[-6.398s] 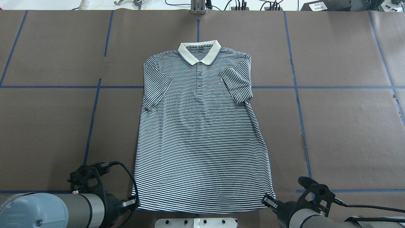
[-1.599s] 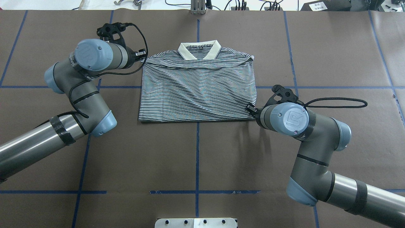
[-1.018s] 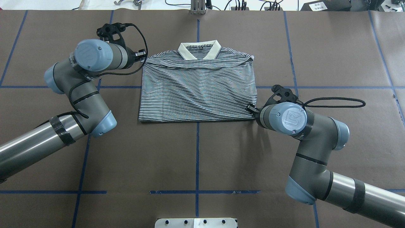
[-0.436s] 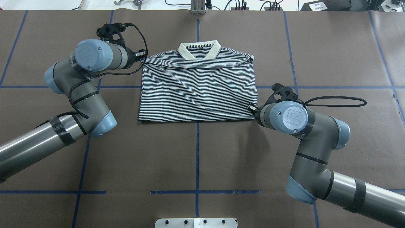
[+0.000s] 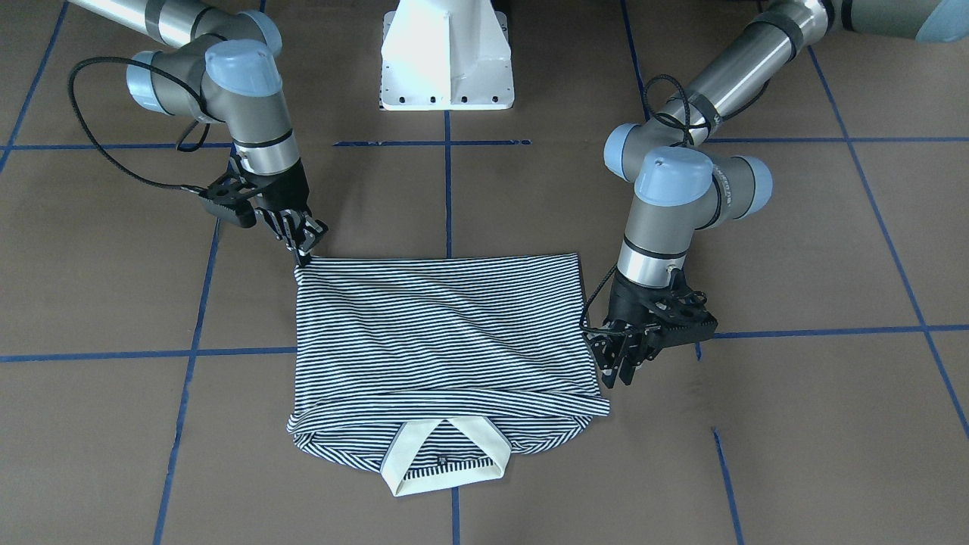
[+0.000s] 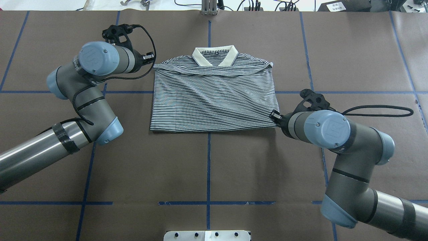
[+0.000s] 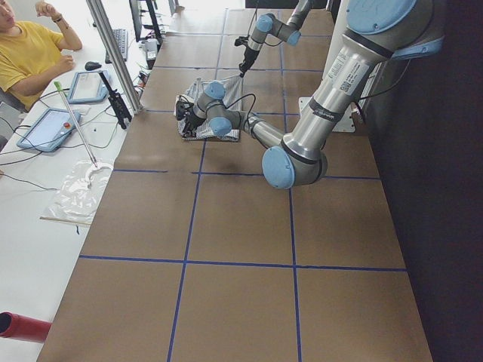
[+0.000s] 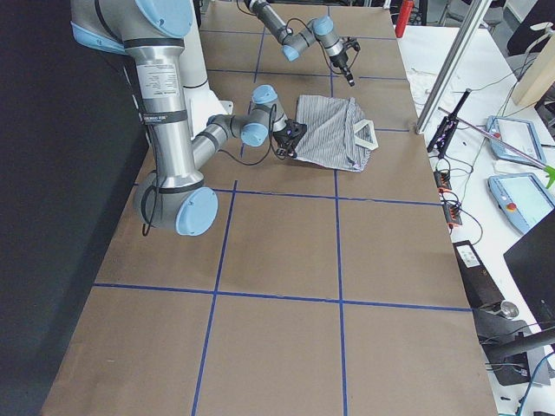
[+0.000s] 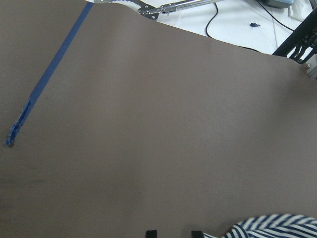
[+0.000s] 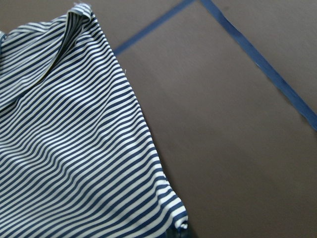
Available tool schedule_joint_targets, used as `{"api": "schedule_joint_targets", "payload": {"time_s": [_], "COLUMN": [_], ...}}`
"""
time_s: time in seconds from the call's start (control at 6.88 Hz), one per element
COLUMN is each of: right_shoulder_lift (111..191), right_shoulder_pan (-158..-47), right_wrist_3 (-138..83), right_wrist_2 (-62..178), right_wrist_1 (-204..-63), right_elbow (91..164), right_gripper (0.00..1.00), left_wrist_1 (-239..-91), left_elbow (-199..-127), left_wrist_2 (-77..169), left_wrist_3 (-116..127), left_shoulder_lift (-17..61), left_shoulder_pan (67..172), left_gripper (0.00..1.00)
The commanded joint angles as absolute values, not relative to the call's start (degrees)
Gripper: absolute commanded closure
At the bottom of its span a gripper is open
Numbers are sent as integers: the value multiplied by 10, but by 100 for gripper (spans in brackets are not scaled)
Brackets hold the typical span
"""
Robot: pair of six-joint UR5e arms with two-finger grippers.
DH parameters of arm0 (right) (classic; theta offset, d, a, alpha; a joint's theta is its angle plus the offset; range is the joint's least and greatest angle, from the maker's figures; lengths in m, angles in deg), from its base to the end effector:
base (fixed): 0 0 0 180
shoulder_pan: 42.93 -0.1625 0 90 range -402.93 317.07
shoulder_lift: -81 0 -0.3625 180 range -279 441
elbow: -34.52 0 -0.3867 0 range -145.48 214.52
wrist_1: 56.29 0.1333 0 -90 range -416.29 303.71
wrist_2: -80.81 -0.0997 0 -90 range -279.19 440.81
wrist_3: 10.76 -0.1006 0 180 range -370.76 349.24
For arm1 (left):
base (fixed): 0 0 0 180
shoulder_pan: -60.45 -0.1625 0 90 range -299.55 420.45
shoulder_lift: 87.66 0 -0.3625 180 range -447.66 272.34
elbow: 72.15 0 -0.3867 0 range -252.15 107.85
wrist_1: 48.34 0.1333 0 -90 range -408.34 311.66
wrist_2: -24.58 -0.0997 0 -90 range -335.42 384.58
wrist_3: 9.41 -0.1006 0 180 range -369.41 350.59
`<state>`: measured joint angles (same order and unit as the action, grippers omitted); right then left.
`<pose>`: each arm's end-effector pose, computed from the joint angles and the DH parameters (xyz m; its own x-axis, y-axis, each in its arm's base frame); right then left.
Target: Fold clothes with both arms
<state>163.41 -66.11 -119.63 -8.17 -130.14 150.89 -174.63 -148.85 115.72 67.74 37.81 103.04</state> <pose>-0.4154 -0.3248 0.2938 0.4265 0.5344 0.7297 -0.5750 0.7830 -0.2374 0.4312 -0.5747 0.2794 0.5232 -0.1789 -0.8332 0.5618 0.8076 0.1794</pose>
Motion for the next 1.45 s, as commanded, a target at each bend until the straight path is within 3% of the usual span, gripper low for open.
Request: {"api": "schedule_joint_targets", "payload": {"time_s": [0.0, 0.15, 0.29, 0.44, 0.58, 0.87, 1.02, 1.31], "right_shoulder_lift": [1705, 1706, 1713, 1713, 1714, 1701, 1677, 1674], "right_shoulder_pan": [-548, -477, -424, -417, -423, -538, -584, -616], "right_wrist_3": [-1276, -1315, -1322, -1325, -1325, -1321, -1317, -1273], "right_wrist_2": [-87, -98, -94, -95, -96, -97, -97, -98], "right_wrist_1": [-1387, -1412, -1417, -1417, -1418, -1430, -1430, -1430], "right_elbow": [1635, 1647, 1646, 1661, 1677, 1722, 1713, 1695], "right_gripper": [100, 100, 57, 1, 0, 0, 0, 0], "left_wrist_1": [-1746, -1746, -1745, -1744, -1740, -1738, -1721, -1628], "left_elbow": [-1491, -1497, -1511, -1544, -1611, -1754, -1788, -1789], "left_wrist_2": [1158, 1160, 1162, 1163, 1176, 1213, 1195, 1119], "left_wrist_3": [678, 680, 680, 684, 727, 841, 875, 904], "left_shoulder_lift": [379, 379, 376, 357, 329, 243, 213, 229], "left_shoulder_pan": [1031, 1029, 1024, 1002, 979, 909, 861, 782], "left_gripper": [65, 65, 64, 63, 63, 56, 52, 50]}}
